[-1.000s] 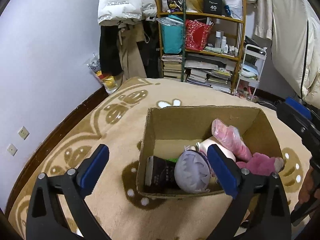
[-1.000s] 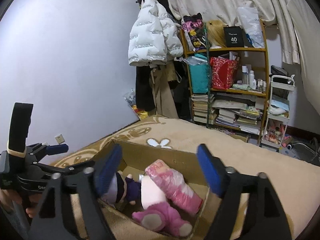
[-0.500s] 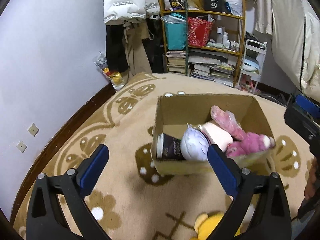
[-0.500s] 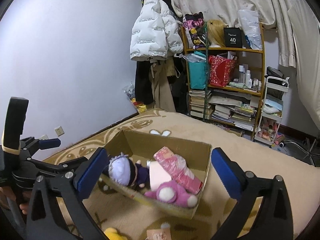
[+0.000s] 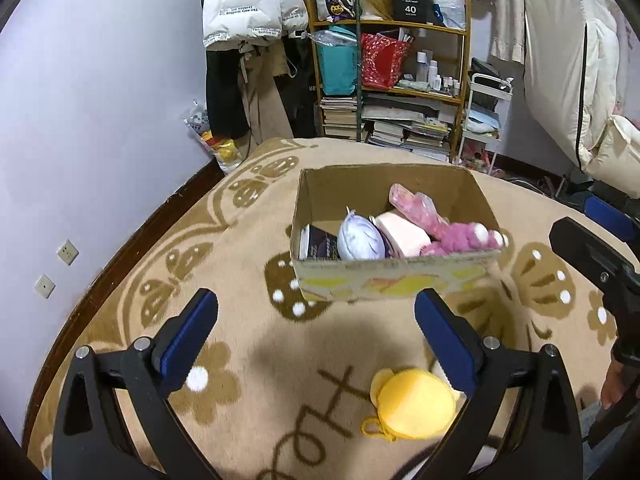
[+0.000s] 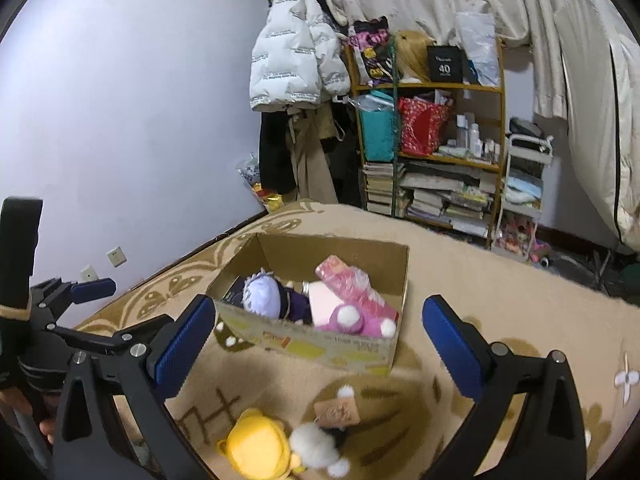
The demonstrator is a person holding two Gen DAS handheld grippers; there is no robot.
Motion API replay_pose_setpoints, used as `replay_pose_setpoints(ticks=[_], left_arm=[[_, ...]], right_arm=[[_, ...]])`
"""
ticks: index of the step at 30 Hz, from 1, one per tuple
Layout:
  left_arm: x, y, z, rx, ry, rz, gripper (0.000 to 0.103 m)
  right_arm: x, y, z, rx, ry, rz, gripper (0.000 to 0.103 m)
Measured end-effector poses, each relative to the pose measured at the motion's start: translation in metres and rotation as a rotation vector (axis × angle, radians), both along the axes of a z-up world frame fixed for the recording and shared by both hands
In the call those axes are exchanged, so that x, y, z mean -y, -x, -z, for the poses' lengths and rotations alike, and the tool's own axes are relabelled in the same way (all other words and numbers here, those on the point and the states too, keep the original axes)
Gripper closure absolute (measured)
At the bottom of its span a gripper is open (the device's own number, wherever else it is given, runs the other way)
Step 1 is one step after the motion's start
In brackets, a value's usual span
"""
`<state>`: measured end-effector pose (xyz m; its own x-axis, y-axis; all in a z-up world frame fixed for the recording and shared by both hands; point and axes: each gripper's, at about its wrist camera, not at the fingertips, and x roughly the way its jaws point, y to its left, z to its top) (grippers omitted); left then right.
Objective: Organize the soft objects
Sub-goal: 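Move both tools back toward the yellow plush and white fluffy plush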
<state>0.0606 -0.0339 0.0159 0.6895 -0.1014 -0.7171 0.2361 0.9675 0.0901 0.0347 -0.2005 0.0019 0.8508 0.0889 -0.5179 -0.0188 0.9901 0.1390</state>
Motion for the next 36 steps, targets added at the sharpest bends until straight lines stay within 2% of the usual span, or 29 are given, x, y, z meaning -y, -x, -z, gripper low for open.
replay_pose_setpoints(ticks=[5,10,16,20,28,34,36], left_arm=[[-0.004,0.019,0.000,-0.017,0.001,0.006,0.005],[-0.002,0.035,0.002,-0.019,-0.023,0.021,0.005],[0.003,0.033,0.019,-0.034,-0.029,0.029,0.005],[0.004,0.028,0.031,-0.070,-0.007,0.022,0.005],[0.004,0.016,0.058,-0.161,0.079,0.004,0.005],[0.007,0.008,0.075,-0.223,0.127,-0.004,0.005],[0.008,0.006,0.080,-0.241,0.132,-0.010,0.005]], right_arm=[[-0.001,0.016,0.007,-0.051,-0.064,0.002,0.000],[-0.002,0.028,0.015,-0.081,-0.065,0.021,0.000],[0.002,0.031,0.022,-0.109,-0.084,0.049,0.000],[0.007,0.029,0.032,-0.132,-0.115,0.052,0.000],[0.015,0.016,0.065,-0.234,-0.184,0.071,0.000],[0.022,0.005,0.086,-0.285,-0.244,0.081,0.000],[0.024,0.000,0.095,-0.326,-0.267,0.082,0.000]])
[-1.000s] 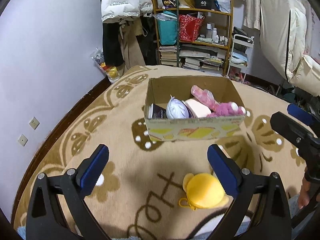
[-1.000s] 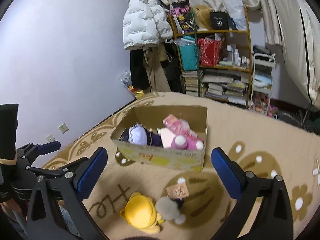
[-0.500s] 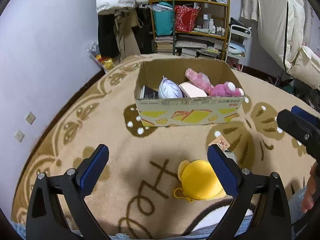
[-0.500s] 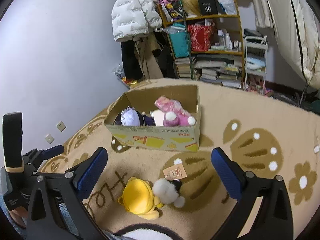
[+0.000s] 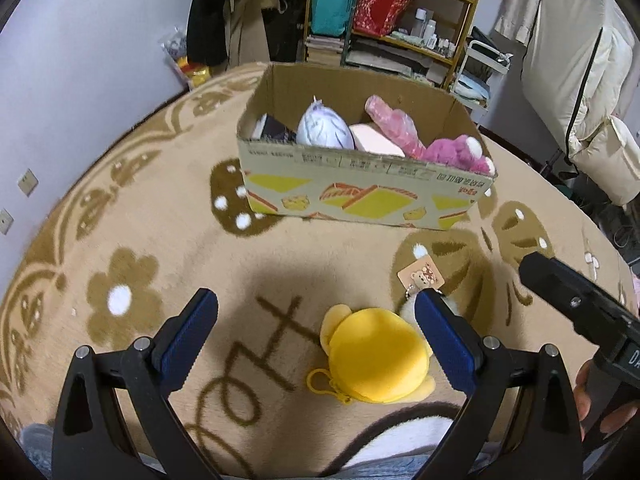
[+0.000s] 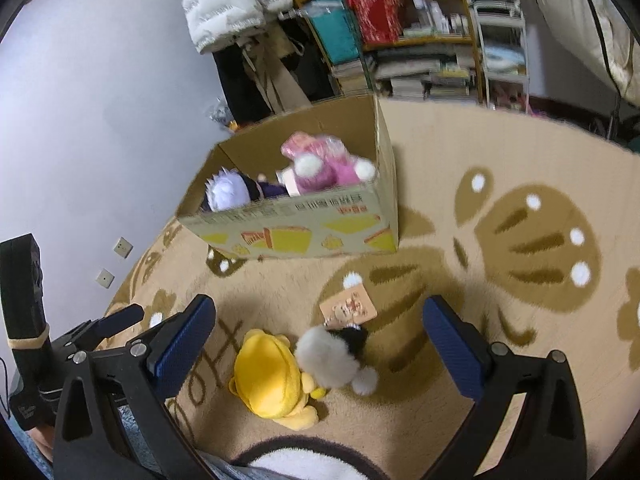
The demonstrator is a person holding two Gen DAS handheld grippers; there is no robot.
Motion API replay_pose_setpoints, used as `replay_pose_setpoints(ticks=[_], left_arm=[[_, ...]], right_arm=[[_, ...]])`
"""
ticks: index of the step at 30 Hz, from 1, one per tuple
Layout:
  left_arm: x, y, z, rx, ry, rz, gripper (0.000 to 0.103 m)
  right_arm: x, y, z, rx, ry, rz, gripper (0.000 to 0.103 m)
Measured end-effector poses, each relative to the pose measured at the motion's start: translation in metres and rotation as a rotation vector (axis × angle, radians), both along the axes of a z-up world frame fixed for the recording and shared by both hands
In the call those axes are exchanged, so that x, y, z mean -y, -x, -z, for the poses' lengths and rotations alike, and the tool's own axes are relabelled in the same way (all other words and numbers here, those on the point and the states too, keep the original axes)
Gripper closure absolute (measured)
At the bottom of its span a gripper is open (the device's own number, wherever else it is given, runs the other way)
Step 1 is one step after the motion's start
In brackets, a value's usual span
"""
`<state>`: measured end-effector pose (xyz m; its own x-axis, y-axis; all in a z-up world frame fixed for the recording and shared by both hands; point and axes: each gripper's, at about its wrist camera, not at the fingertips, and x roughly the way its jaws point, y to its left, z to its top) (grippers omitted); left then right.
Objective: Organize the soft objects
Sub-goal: 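Move both tools back toward the yellow plush and white fluffy plush, then grasp the yellow plush with the left tool while the right tool grasps the white fluffy plush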
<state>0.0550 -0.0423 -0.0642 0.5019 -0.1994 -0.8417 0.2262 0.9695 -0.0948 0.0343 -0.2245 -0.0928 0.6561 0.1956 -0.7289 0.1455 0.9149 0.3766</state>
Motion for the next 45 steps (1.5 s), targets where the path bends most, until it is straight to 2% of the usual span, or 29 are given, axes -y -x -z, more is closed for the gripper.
replay_pose_setpoints(ticks=[9,20,30,31,35,40,41,45], left_arm=[[0.010,-0.006,0.019,-0.080,0.013,0.029,0.005],[0.027,-0.008,0.042,-0.135,-0.022,0.058,0.005],[0.039,-0.010,0.066,-0.220,0.006,0.062,0.005],[0.040,-0.010,0.067,-0.226,0.011,0.069,0.005],[0.045,-0.011,0.073,-0.257,0.008,0.090,0.005],[0.053,-0.010,0.080,-0.281,-0.017,0.107,0.005],[0.055,-0.010,0.081,-0.284,-0.026,0.110,0.005],[0.063,-0.008,0.090,-0.300,-0.058,0.127,0.005]], right_arm=[[0.001,-0.013,0.025,-0.095,-0.033,-0.004,0.000],[0.007,-0.022,0.051,-0.183,-0.071,0.037,0.000],[0.002,-0.029,0.070,-0.249,-0.092,0.022,0.000],[0.003,-0.030,0.072,-0.258,-0.105,0.025,0.004],[0.005,-0.032,0.084,-0.309,-0.164,0.013,0.033],[-0.001,-0.034,0.092,-0.333,-0.205,-0.013,0.039],[-0.002,-0.035,0.093,-0.331,-0.213,-0.023,0.044],[-0.009,-0.037,0.096,-0.332,-0.243,-0.054,0.051]])
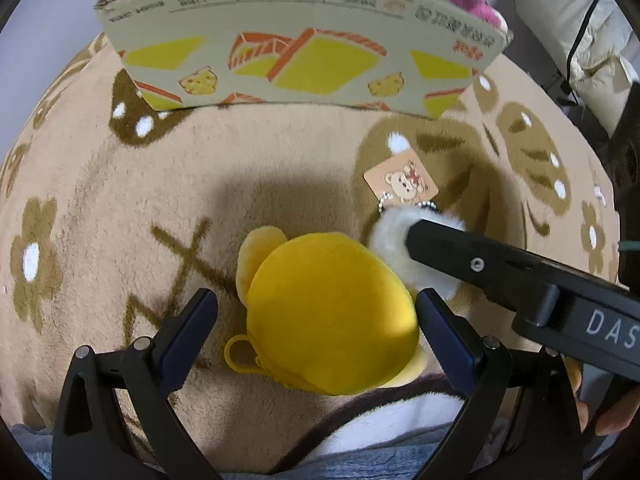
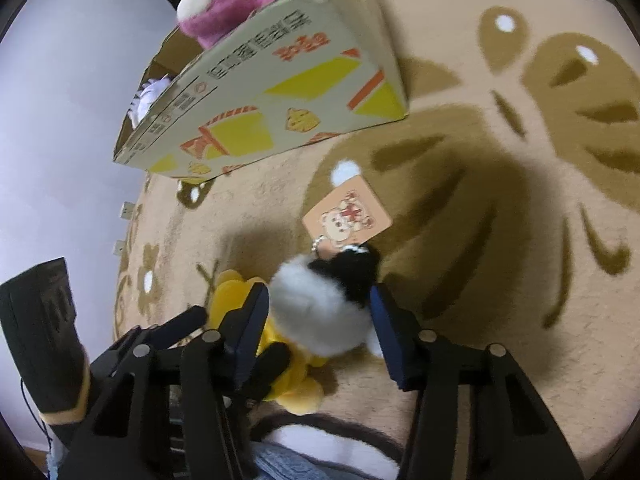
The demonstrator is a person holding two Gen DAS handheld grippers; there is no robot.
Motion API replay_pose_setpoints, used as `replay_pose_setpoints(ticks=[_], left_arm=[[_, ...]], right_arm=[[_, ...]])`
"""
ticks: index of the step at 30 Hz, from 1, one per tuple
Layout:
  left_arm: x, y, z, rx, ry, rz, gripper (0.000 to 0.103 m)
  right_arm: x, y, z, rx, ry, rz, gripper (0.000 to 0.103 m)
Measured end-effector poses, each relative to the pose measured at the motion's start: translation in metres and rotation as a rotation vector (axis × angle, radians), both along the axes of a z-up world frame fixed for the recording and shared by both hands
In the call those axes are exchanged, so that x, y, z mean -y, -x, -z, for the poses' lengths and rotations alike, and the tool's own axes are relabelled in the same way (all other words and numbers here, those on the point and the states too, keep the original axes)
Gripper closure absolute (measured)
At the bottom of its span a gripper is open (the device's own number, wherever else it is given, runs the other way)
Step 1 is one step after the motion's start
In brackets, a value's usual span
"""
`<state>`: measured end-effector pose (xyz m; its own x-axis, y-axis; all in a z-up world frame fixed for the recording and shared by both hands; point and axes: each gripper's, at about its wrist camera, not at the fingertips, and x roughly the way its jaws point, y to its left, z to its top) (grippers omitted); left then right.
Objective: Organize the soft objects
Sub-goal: 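Grasp the yellow plush with the left tool while the right tool grasps the white fluffy plush, then lift the yellow plush and white fluffy plush over the cardboard box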
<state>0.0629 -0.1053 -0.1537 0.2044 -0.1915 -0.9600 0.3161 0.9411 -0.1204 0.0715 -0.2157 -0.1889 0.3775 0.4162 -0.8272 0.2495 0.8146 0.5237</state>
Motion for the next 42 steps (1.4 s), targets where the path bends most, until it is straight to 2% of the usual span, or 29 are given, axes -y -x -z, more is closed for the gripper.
replay_pose_setpoints(ticks=[9,13,20,27,31,36,42], left_arm=[[0.011,0.001,0.013,-0.021,-0.012,-0.002,0.005],[0.016,0.002,0.013,-0.014,-0.021,0.005,0.004],[0.022,0.004,0.012,0.032,-0.061,0.017,0.003],[0.017,0.000,0.017,-0.012,-0.037,0.009,0.004],[0.021,0.001,0.018,-0.041,-0.017,0.013,0.008],[0.016,0.002,0.019,-0.084,0.057,0.010,0.027],[0.007,0.005,0.010,-0.062,0.039,0.001,0.031]], right_arm=[[-0.009,-0.006,0.017,-0.048,-0.003,-0.023,0.061],[-0.012,-0.008,0.016,-0.041,0.033,-0.034,0.065],[-0.009,-0.007,0.013,-0.029,0.036,-0.020,0.065],[-0.002,-0.006,0.007,-0.018,0.064,0.003,0.065],[-0.004,-0.005,0.005,-0.019,0.095,-0.009,0.064],[-0.005,-0.007,0.011,-0.025,0.085,-0.006,0.061],[-0.007,-0.007,0.011,-0.010,0.086,-0.017,0.065]])
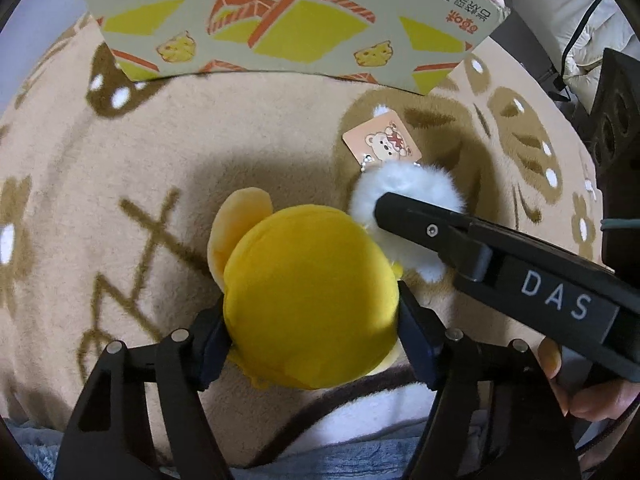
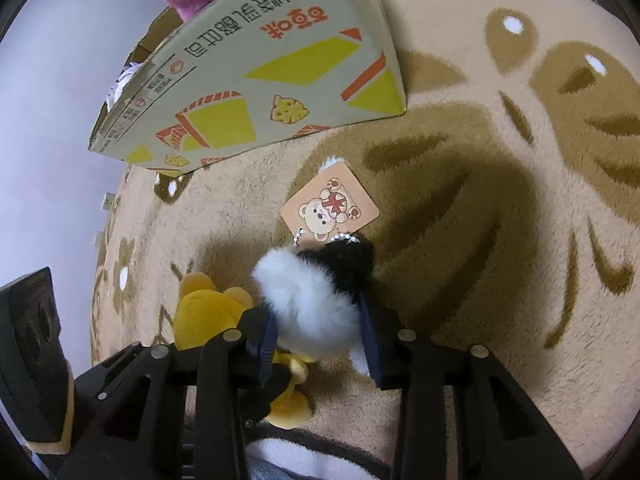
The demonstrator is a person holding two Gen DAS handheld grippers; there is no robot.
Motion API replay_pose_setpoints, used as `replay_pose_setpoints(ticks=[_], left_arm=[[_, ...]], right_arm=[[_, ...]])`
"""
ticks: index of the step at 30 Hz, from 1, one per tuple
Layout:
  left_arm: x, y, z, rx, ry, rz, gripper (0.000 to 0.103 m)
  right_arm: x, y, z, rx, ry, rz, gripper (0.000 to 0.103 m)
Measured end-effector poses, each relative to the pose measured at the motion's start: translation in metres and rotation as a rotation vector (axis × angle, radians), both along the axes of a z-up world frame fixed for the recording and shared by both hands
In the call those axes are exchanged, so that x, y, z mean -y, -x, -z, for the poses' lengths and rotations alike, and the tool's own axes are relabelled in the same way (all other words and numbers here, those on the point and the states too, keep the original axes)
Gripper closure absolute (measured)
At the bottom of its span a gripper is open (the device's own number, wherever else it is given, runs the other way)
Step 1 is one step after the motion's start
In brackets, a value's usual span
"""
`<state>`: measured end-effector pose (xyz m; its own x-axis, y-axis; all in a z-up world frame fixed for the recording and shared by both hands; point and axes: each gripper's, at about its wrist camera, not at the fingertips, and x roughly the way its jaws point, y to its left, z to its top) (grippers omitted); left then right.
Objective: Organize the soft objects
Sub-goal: 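Lift the yellow plush and white fluffy plush over the cardboard box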
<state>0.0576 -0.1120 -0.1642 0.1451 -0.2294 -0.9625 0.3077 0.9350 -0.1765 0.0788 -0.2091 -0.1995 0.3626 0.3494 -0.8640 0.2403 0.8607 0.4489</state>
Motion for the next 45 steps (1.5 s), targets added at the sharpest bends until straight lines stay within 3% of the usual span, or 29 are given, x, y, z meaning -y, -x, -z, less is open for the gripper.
replay_pose_setpoints(ticks=[10,29,39,45], left_arm=[[-0.031,0.004,-0.027,0.154,-0.092,-0.063,0.031],[-0.071,0.001,-0.116,0.534,-0.132,-0.208,0.031],[-0.075,0.000,-0.160,0.713,-0.160,-0.204,0.031],[-0.067,-0.005,-0.187,0.775,-0.113,-0.166,0.030]], right_arm=[[-0.010,0.002,-0.029,0.135,0.059,-0.034,0.068],[-0.018,0.043,-0.125,0.509,0.172,-0.021,0.068],[-0.012,0.053,-0.164,0.674,0.212,0.026,0.068],[-0.008,0.046,-0.177,0.738,0.225,0.029,0.068]])
